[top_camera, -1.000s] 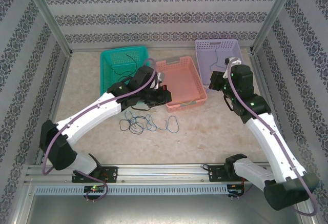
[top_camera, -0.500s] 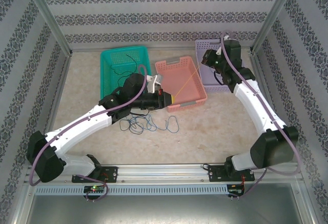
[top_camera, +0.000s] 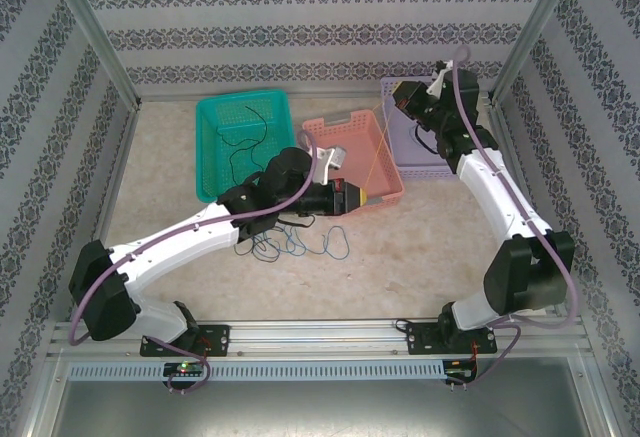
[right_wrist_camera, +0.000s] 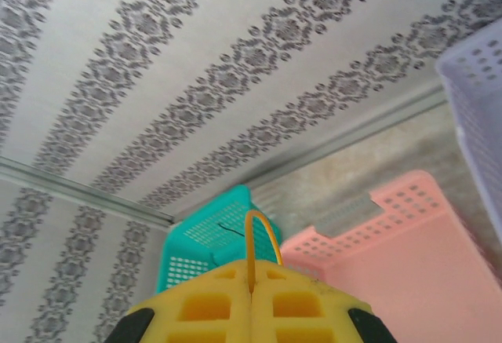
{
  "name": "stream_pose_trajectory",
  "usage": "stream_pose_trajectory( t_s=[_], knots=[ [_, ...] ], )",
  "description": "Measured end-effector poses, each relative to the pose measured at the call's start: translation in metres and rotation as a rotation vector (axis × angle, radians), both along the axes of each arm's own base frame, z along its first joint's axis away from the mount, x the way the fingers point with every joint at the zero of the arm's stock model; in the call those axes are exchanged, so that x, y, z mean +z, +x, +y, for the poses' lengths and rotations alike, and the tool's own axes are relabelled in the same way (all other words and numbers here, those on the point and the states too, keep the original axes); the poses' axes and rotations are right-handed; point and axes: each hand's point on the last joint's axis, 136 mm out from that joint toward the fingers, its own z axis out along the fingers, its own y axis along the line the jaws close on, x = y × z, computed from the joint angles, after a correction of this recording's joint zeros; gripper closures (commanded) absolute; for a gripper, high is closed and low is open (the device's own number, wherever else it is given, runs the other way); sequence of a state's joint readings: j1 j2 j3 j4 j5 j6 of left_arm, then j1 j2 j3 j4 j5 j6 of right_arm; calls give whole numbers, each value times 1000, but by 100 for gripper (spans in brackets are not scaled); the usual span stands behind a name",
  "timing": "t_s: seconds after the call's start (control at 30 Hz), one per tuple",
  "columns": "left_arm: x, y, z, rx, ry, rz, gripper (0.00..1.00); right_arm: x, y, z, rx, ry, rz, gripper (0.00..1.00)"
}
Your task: Untangle the cables
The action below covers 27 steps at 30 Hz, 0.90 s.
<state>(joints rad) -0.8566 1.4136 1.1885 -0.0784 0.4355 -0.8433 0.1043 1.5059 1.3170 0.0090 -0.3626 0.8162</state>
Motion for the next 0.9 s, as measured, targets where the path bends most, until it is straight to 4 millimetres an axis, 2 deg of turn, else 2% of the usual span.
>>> stream_pose_trajectory(
  t_s=[0.07, 0.13, 0.2, 0.27, 0.37, 0.5, 0.53, 0.6, 0.67, 0.73, 0.8, 0.9],
  knots=[
    [6, -4, 1, -11, 12, 3, 61, 10, 6, -7, -8, 17, -57, 100],
    [10, -17, 2, -32, 32, 18, 44, 22, 13, -23, -33, 22, -126, 100],
    [17, -22, 8, -27, 42, 27, 34, 30, 13, -33, -41, 13, -179, 100],
    [31, -17, 21, 13, 31, 21, 29, 32, 9, -35, -29, -7, -215, 100],
    [65, 1, 51, 117, -27, 7, 25, 31, -1, -28, 17, -46, -257, 100],
    [112, 38, 102, 332, -151, 43, 30, 36, -17, -16, 67, -104, -340, 100],
    [121, 49, 114, 389, -190, 71, 30, 38, -21, -11, 80, -121, -367, 100],
    [127, 68, 126, 475, -253, 149, 29, 41, -32, 3, 113, -156, -418, 100],
    [126, 87, 123, 525, -304, 249, 28, 43, -44, 23, 159, -192, -470, 100],
    [118, 108, 107, 550, -358, 367, 27, 44, -57, 44, 202, -226, -517, 100],
    [103, 130, 90, 576, -403, 480, 24, 43, -68, 61, 235, -255, -551, 100],
    [76, 151, 66, 610, -443, 628, 22, 41, -78, 78, 265, -287, -591, 100]
  ],
)
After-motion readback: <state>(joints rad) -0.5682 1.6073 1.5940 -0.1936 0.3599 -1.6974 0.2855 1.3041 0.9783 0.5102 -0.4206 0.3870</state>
